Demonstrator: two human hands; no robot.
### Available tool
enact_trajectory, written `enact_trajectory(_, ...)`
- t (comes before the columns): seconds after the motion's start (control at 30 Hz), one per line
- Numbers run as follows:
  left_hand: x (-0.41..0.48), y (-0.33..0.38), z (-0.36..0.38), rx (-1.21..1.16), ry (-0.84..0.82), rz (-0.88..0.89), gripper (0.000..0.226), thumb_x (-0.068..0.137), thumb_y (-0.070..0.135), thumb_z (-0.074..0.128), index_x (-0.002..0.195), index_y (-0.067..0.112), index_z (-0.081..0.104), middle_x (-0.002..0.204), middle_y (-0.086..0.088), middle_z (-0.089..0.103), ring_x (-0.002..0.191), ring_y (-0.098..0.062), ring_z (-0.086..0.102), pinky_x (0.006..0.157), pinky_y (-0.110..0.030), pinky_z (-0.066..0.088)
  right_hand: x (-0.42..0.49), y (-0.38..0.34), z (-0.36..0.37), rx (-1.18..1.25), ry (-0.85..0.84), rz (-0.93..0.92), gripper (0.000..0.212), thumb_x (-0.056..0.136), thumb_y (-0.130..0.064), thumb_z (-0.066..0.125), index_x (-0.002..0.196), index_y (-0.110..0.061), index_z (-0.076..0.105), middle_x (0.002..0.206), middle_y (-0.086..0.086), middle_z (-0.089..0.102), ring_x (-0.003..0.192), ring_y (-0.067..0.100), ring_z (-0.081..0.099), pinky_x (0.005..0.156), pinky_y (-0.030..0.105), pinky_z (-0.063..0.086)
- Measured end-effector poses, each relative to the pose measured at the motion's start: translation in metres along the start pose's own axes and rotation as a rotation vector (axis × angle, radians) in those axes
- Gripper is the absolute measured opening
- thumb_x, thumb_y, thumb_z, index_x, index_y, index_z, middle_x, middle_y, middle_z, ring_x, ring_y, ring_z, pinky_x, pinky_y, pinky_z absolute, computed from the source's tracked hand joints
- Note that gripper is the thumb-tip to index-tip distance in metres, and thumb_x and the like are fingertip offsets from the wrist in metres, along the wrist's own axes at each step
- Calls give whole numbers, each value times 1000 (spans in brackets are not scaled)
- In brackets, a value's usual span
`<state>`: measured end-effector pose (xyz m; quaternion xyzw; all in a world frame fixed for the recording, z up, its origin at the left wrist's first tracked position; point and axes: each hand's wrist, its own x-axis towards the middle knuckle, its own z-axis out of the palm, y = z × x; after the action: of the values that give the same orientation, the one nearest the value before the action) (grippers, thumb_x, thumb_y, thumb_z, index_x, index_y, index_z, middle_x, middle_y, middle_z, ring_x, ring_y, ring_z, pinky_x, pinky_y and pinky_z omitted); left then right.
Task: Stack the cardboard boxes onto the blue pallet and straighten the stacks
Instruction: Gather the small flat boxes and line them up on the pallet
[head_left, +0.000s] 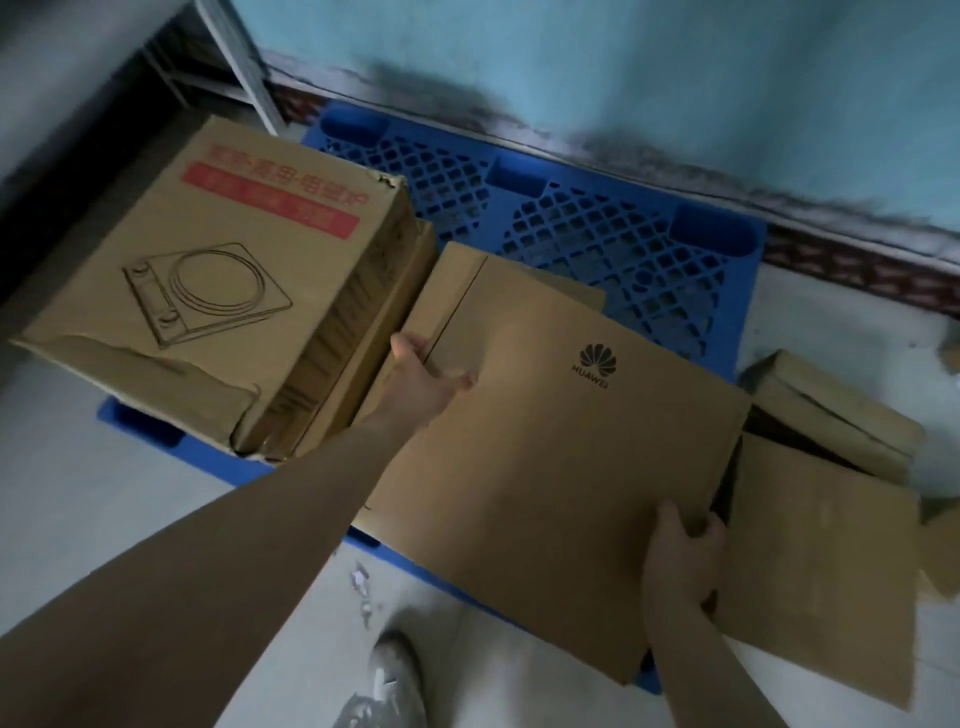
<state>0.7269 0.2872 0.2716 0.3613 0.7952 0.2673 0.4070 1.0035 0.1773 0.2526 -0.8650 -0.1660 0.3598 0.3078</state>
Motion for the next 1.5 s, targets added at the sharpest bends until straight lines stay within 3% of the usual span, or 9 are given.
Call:
enact_trajectory(0.23,80,-58,-43,57,6,-52,68,66,43,81,105,31,26,87,14,44,65,-7,50,44,-20,38,-21,4,98,-34,-5,1,61,87,-36,57,143,-16,42,139,16,47,123,37,47,100,58,41)
enact_trajectory(0.43,114,-90,-43,72,-19,-107,73,68,51,75,119,38,24,103,3,55,75,-14,57,57,-27,47,-2,6,138,-34,-40,-51,55,92,-27,56,144,-12,43,136,13,54,108,24,52,91,37,43)
enact_trajectory(0.53,121,-101,-42,130,14,-81,81,67,55,74,130,30,29,125,-4,54,96,-27,60,74,-36,54,8,5,152,-71,-51,-2,62,91,-31,54,148,-16,37,142,13,49,123,31,49,102,49,43)
enact_trajectory(0.67,123,-109,-41,185,42,-91,85,71,53,73,139,27,30,142,-9,43,121,-35,50,96,-50,47,9,11,163,-105,-22,-12,66,90,-35,55,150,-17,35,146,14,44,130,34,43,106,54,38)
enact_trajectory(0.97,109,-105,-28,272,137,-85,87,82,41,67,149,10,22,153,-15,24,142,-33,23,115,-45,25,5,9,164,-193,-22,-22,67,93,-39,54,151,-16,30,153,15,34,140,34,29,113,52,28)
enact_trajectory(1.17,84,-79,-10,175,137,26,66,85,23,61,145,19,35,150,-3,23,137,-23,26,106,-32,31,2,-3,150,18,-87,4,60,97,-35,51,149,-15,31,149,8,41,132,26,42,111,45,35)
enact_trajectory(1.33,47,-24,20,0,39,184,32,93,26,51,125,26,55,129,9,43,125,-11,39,106,-25,31,18,-26,105,152,-155,-13,43,101,-33,45,142,-19,41,123,-5,49,103,13,49,87,30,39)
enact_trajectory(1.4,28,4,37,-95,1,206,23,96,27,48,116,26,58,122,9,49,116,-9,46,91,-12,34,30,-35,80,162,-180,-60,34,101,-34,44,133,-23,46,114,-10,50,95,9,50,81,26,37)
enact_trajectory(1.5,-1,43,66,-200,-84,159,28,95,32,43,110,22,64,112,7,60,97,0,54,71,-7,35,50,-47,40,187,-226,-109,22,101,-36,44,121,-28,51,104,-16,52,91,1,51,71,19,37)
